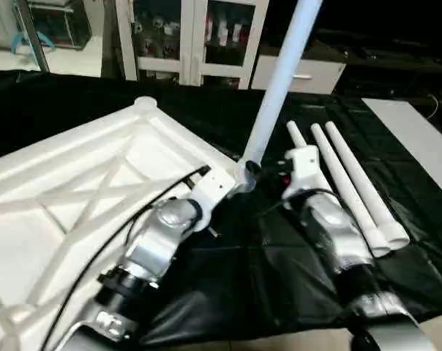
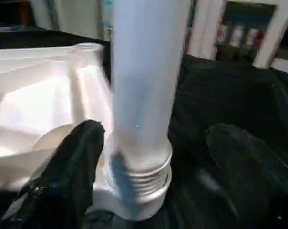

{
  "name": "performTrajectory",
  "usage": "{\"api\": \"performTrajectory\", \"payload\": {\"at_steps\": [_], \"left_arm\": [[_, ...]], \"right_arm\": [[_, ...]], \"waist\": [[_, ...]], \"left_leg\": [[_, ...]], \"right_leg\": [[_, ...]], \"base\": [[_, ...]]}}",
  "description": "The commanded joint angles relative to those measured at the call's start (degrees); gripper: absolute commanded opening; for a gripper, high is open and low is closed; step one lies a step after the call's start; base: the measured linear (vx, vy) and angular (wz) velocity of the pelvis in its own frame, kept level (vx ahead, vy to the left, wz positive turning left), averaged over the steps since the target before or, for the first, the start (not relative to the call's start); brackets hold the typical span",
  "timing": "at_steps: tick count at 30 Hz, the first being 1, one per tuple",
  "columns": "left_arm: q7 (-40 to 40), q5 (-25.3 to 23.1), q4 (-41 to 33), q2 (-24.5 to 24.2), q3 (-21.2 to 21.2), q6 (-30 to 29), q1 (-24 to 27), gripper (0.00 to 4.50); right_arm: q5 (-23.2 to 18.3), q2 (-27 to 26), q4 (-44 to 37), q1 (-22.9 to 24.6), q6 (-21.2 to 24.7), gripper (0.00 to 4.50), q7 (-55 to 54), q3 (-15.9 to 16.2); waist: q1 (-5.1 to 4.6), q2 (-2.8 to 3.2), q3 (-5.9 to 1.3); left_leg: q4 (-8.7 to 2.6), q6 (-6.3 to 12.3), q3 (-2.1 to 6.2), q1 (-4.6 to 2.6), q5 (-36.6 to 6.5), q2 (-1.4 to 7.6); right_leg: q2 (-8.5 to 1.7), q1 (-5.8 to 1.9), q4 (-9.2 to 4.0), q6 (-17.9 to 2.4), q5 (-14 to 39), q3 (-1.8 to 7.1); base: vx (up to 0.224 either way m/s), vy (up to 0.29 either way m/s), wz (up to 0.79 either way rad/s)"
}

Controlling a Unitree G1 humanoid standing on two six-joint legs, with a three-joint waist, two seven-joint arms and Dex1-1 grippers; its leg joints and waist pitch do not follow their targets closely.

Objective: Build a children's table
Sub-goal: Insert table leg to table base

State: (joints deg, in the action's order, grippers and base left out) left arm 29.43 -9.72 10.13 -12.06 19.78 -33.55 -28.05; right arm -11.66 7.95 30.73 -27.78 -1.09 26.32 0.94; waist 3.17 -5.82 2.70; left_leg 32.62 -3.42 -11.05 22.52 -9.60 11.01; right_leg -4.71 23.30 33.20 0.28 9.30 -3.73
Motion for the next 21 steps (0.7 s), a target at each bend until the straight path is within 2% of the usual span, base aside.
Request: {"api": "performTrajectory", "payload": {"at_steps": [1, 4, 5, 8, 9, 10, 11, 12, 17, 21], "left_arm": [[3.44, 0.01, -0.89, -2.0, 1.19, 1.82, 0.67, 0.0], [6.84, 0.62, -1.22, -4.09, 2.03, 3.91, 0.98, 0.0], [8.49, 1.01, -1.31, -5.08, 2.47, 5.05, 1.1, 0.0], [11.22, 1.71, -1.43, -6.84, 3.1, 6.48, 1.29, 0.0], [14.16, 2.62, -1.69, -8.43, 3.51, 8.17, 1.55, 0.0], [14.16, 2.62, -1.69, -8.43, 3.51, 8.17, 1.55, 0.0], [17.49, 3.63, -2.38, -9.95, 4.05, 10.17, 1.95, 0.0], [18.54, 3.88, -2.71, -10.44, 4.3, 10.71, 2.1, 0.0], [26.29, 6.72, -5.71, -13.58, 5.82, 15.52, 3.62, 0.0], [29.44, 7.13, -7.14, -15.7, 7.05, 16.29, 4.24, 0.0]], "right_arm": [[-1.25, 2.38, -5.51, 2.01, 3.4, 4.13, 2.56, 0.38], [-2.38, 4.66, -8.96, 3.84, 6.5, 4.27, 5.48, 0.69], [-2.86, 5.71, -10.36, 4.55, 7.97, 4.45, 6.89, 0.76], [-3.78, 7.99, -13.19, 5.94, 11.25, 4.45, 10.29, 1.38], [-4.65, 10.89, -16.03, 7.5, 13.9, 4.45, 15.19, 2.78], [-4.65, 10.89, -16.03, 7.5, 13.9, 4.45, 15.19, 2.78], [-5.81, 13.6, -18.59, 8.92, 15.85, 4.45, 19.76, 3.76], [-6.14, 14.42, -19.15, 9.25, 16.29, 4.45, 20.96, 3.97], [-6.34, 18.79, -22.16, 10.67, 17.53, 4.45, 26.77, 5.36], [-5.85, 20.77, -22.97, 10.85, 18.18, 4.45, 29.28, 6.39]], "waist": [[0.4, 0.57, -3.45], [0.41, 0.67, -3.43], [0.43, 0.73, -3.41], [0.77, 0.88, -3.36], [0.91, 0.96, -3.31], [1.1, 0.94, -3.31], [1.22, 0.88, -3.19], [1.6, 0.81, -3.27], [2.19, 0.78, -3.19], [2.63, 0.76, -3.04]], "left_leg": [[-3.89, 0.8, 1.05, -1.57, -10.94, 2.68], [-3.84, 0.63, 0.91, -1.8, -11.76, 2.7], [-3.9, 0.44, 0.92, -1.78, -12.49, 2.72], [-3.85, 0.22, 0.87, -2.03, -12.94, 2.78], [-3.92, 0.04, 0.89, -2.01, -13.46, 2.71], [-3.9, 0.05, 0.93, -2.05, -13.66, 2.76], [-3.98, -0.01, 0.94, -1.98, -13.94, 2.82], [-3.93, -0.08, 0.94, -2.1, -14.14, 2.89], [-3.98, -0.67, 0.86, -2.42, -14.55, 2.99], [-4.03, -1.34, 0.79, -2.63, -15.65, 3.01]], "right_leg": [[-3.32, -2.19, -3.01, -7.85, 10.45, 2.36], [-3.28, -1.95, -3.09, -8.38, 10.63, 2.44], [-3.28, -2.01, -3.15, -8.39, 11.37, 2.47], [-3.3, -1.91, -3.2, -8.49, 11.45, 2.54], [-3.32, -2.0, -3.29, -8.6, 12.1, 2.49], [-3.3, -2.11, -3.3, -8.42, 12.26, 2.47], [-3.41, -2.01, -3.3, -8.34, 12.63, 2.54], [-3.47, -2.12, -3.33, -8.19, 13.16, 2.54], [-3.52, -1.83, -3.24, -8.76, 13.81, 2.54], [-3.64, -1.69, -3.34, -8.45, 15.62, 2.61]], "base": [[0.0, 0.0, 0.0], [0.0, 0.0, 0.0], [0.0, 0.0, 0.0], [0.0, 0.0, 0.0], [0.0, 0.0, 0.0], [0.0, 0.0, 0.0], [0.0, 0.0, 0.0], [0.0, 0.0, 0.0], [0.0, 0.0, 0.0], [0.0, 0.0, 0.0]]}}
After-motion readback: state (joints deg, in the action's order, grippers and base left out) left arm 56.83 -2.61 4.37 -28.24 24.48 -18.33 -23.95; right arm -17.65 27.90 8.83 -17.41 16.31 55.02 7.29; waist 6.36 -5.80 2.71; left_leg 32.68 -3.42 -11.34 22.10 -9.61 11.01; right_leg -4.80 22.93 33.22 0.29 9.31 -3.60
